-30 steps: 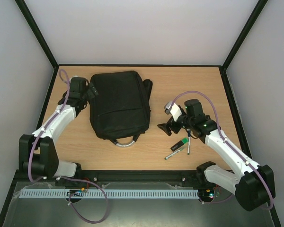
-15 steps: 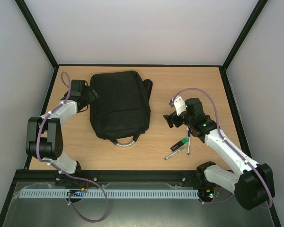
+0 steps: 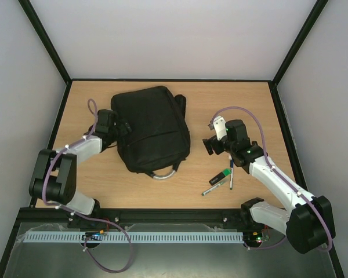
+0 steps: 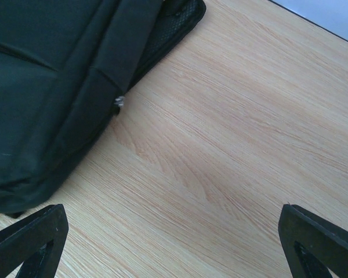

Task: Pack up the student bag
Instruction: Adjust the student bag at the center of the board.

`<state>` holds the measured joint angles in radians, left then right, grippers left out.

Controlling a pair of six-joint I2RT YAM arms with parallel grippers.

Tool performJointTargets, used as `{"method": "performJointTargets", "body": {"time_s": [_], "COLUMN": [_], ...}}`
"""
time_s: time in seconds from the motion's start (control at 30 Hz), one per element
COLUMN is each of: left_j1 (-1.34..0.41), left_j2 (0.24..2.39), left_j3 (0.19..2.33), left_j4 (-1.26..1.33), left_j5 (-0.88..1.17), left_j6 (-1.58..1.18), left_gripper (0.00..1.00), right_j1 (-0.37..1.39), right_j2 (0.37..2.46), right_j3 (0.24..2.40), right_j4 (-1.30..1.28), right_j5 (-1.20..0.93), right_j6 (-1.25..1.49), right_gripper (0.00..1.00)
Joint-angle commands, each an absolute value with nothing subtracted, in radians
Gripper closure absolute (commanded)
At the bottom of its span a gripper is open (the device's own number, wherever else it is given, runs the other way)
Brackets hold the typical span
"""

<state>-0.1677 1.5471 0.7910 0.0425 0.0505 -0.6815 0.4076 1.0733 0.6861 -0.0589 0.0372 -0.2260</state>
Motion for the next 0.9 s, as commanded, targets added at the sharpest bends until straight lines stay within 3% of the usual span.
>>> {"method": "performJointTargets", "body": {"time_s": [0.0,0.23,0.5,0.87], "left_j1": [-0.254,-0.371,-0.371,-0.374], "left_j2": [1.422,1.240,1.071,0.959], "left_j3": [0.688,0.614,0.728,0.797], "left_j4": [0.029,-0.089,-0.334,-0.379], "left_j5": [0.092,0.015,-0.072,0.207], "left_j6": [-0.717,-0.746,-0.653,-0.382], "left_gripper": [0.13,0.13,0.12,0.19], "right_j1": [0.405,0.405,0.405,0.405], "right_j2": [1.084,1.129,1.178,1.162], "right_j3": [0.689,0.710,0.785,0.879], "right_j4": [-0.073,-0.120,-0.309,-0.749], "right_j5": [0.027,-0.056,-0.275,-0.165], "right_j6": [-0.245,-0.272,-0.441,-0.823], "right_gripper": [0.00,0.03,0.18,0.27]}}
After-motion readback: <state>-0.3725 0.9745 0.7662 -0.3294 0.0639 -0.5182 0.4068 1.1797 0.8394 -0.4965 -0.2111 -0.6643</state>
